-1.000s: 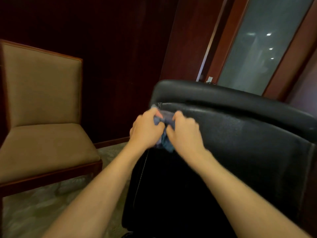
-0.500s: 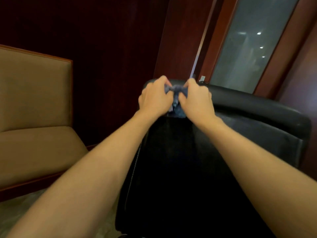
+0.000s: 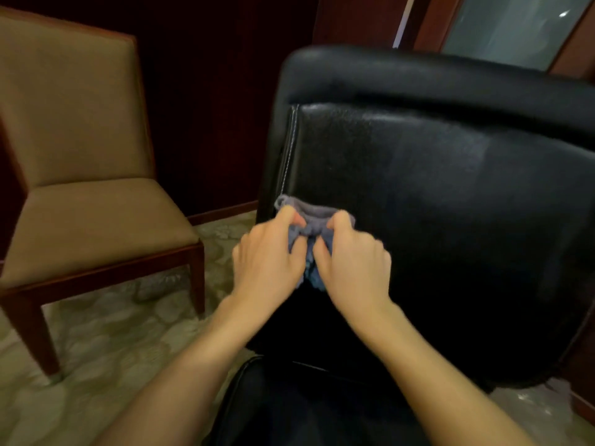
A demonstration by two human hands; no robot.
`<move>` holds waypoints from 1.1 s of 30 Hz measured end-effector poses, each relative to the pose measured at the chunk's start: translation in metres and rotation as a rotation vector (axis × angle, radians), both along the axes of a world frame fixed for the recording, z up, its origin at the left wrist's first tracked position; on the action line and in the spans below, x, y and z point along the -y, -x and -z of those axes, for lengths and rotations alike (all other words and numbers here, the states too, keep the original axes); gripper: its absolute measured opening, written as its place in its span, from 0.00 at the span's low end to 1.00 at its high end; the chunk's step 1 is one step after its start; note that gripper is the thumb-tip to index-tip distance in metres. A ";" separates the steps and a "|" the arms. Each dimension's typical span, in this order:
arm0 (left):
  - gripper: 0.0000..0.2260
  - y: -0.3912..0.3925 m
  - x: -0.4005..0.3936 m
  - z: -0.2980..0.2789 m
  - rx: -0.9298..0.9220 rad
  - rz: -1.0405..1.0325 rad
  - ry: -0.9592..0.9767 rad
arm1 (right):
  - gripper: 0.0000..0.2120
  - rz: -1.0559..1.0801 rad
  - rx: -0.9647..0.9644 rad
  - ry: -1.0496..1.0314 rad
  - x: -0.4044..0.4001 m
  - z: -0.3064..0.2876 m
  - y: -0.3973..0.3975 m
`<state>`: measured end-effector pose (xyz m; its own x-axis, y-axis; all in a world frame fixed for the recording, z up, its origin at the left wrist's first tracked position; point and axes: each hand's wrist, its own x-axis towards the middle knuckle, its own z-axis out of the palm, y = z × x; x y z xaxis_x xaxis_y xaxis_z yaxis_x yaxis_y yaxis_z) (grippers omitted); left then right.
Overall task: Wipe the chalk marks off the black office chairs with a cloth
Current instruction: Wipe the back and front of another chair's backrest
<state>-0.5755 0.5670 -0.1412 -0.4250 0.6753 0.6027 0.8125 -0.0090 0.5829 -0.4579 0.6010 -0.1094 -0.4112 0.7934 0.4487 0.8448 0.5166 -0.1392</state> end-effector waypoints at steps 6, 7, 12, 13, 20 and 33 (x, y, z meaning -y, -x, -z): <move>0.08 0.003 0.047 0.156 0.304 0.150 0.123 | 0.16 -0.038 0.229 0.351 0.039 0.110 -0.009; 0.08 0.004 0.055 0.188 0.400 0.163 0.188 | 0.15 -0.024 0.247 0.439 0.045 0.134 -0.010; 0.02 -0.005 0.072 0.249 0.687 0.081 0.338 | 0.08 0.157 -0.112 0.747 0.071 0.217 -0.007; 0.03 -0.003 0.066 0.243 0.713 0.041 0.350 | 0.07 0.173 -0.233 0.769 0.068 0.225 -0.003; 0.11 0.025 0.022 0.197 1.234 -0.005 0.313 | 0.08 0.290 -0.950 1.180 0.022 0.227 0.042; 0.05 -0.023 0.029 0.134 1.150 -0.166 -0.022 | 0.04 0.259 -1.347 0.919 0.046 0.146 0.019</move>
<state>-0.5528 0.5384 -0.2755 -0.8116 0.5539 -0.1856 -0.2045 0.0283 0.9785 -0.4765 0.5549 -0.2557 0.0376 0.9596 -0.2788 -0.0843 -0.2749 -0.9578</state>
